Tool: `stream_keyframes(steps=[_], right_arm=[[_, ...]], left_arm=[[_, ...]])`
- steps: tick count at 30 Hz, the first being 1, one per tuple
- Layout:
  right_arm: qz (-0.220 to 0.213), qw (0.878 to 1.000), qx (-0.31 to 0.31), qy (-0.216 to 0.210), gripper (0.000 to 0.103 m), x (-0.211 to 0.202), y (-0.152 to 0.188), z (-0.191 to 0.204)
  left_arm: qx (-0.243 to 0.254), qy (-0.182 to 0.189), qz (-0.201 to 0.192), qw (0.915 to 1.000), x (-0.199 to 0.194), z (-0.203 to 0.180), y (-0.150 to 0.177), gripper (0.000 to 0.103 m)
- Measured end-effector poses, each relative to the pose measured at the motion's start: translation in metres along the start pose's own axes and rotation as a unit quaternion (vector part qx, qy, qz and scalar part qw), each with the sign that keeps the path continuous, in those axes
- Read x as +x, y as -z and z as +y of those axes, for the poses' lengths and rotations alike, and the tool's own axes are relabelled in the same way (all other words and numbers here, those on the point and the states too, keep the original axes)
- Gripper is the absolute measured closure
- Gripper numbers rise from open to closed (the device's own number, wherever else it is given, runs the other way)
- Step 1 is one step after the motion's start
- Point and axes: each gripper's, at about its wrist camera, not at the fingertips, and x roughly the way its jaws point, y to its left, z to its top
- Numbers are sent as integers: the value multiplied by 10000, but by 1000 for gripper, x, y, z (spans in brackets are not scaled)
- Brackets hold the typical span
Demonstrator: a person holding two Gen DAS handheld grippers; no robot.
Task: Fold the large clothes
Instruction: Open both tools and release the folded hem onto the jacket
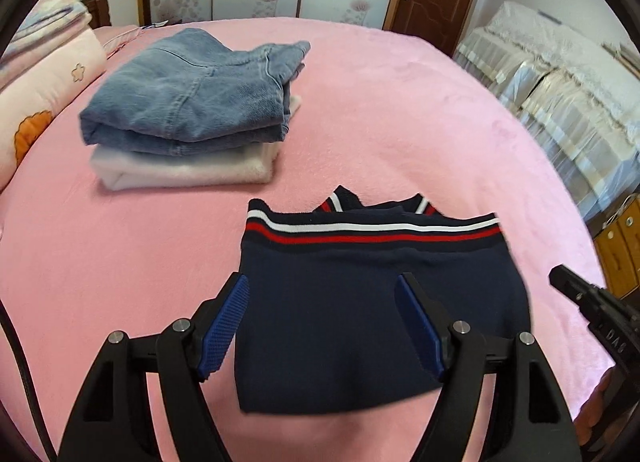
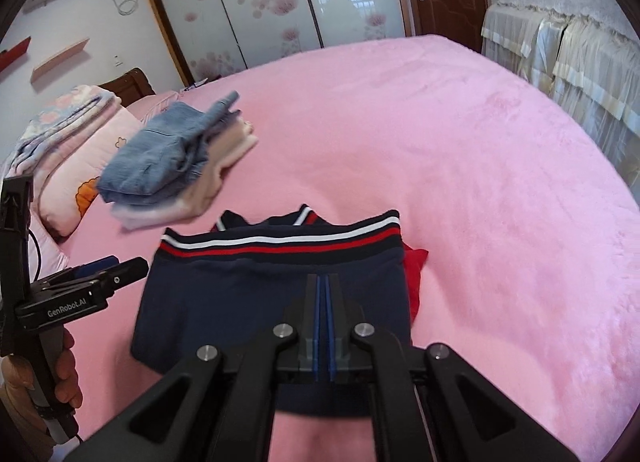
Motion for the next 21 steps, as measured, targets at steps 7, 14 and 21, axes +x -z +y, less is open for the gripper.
stream_keyframes(steps=[7, 14, 21], right_arm=[[-206, 9998, 39, -51, 78, -39, 10, 15], [-246, 9995, -140, -111, 78, -60, 24, 34], [-161, 9993, -269, -213, 78, -64, 44, 49]], left_arm=[[-167, -57, -49, 9998, -46, -1, 18, 25], [-392, 65, 19, 9992, -71, 4, 41, 24], [-505, 149, 154, 9985, -77, 9, 67, 24]])
